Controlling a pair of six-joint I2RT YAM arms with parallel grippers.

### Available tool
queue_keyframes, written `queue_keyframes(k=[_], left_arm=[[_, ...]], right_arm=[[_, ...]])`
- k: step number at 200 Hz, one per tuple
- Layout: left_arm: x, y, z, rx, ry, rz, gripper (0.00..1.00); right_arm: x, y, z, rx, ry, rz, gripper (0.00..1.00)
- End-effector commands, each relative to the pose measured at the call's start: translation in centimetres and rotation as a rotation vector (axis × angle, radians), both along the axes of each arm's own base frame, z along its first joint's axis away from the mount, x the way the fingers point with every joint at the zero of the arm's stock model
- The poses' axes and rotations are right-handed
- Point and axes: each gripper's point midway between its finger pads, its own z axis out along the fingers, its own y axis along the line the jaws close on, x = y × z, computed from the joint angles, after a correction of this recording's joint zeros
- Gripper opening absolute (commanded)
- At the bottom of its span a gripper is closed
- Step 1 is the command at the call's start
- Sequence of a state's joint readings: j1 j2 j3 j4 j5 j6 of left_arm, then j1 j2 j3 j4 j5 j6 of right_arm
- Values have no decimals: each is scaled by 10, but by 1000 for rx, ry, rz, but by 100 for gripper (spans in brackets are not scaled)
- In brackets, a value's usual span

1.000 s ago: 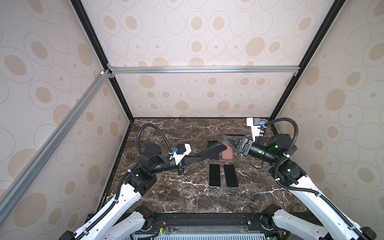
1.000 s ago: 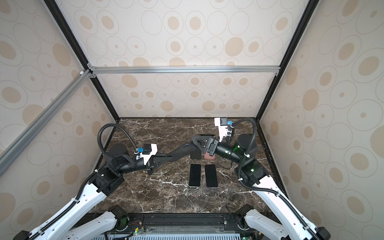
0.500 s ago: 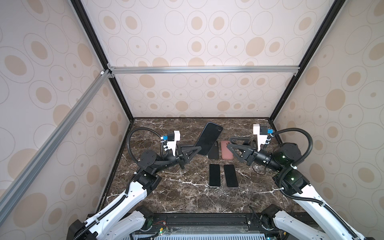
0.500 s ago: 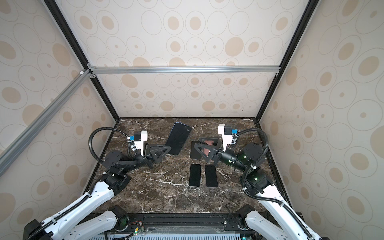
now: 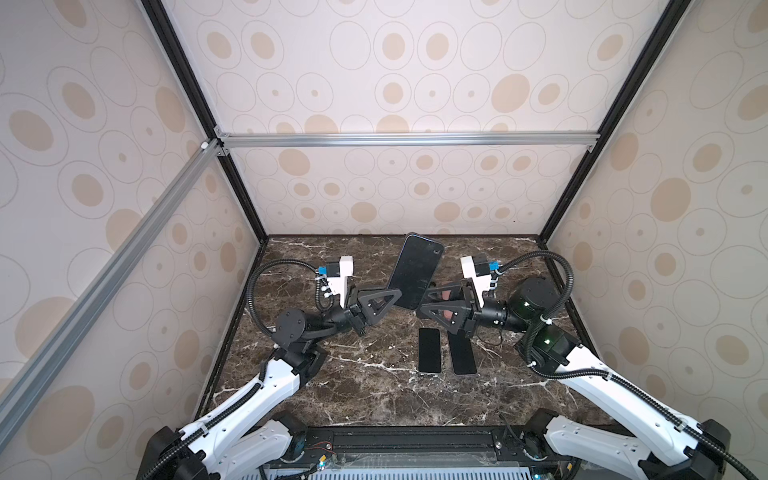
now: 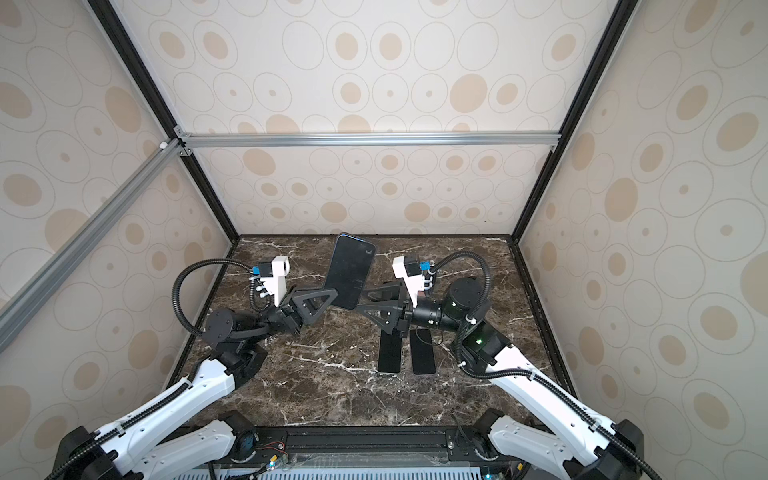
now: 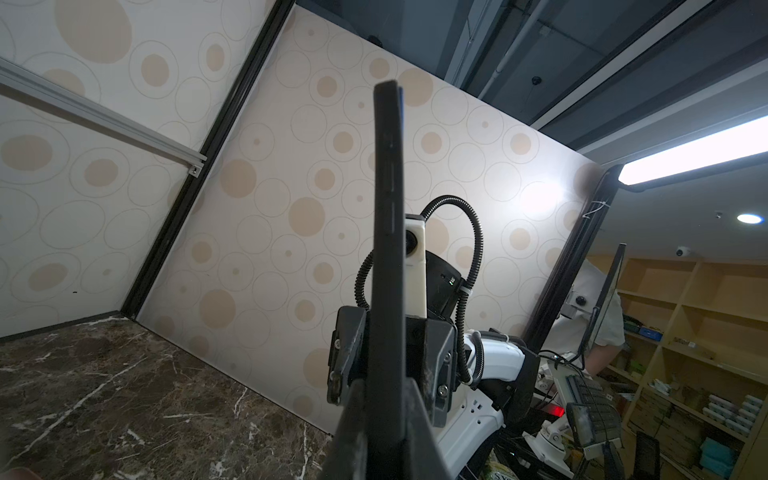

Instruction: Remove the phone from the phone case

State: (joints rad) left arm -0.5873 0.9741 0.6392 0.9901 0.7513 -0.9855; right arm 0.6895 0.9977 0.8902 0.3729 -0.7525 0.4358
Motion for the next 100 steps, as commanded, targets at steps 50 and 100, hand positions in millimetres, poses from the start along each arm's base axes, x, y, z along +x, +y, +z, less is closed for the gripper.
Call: queue_keyframes(k=[50, 100], left_arm=[[-28, 10, 27, -88, -95, -64, 0], [-29, 8, 26, -86, -96, -81, 0]], right_arm=[[-20, 8, 29, 45, -121, 72, 30], [-23, 15, 28, 26, -115, 110, 27]])
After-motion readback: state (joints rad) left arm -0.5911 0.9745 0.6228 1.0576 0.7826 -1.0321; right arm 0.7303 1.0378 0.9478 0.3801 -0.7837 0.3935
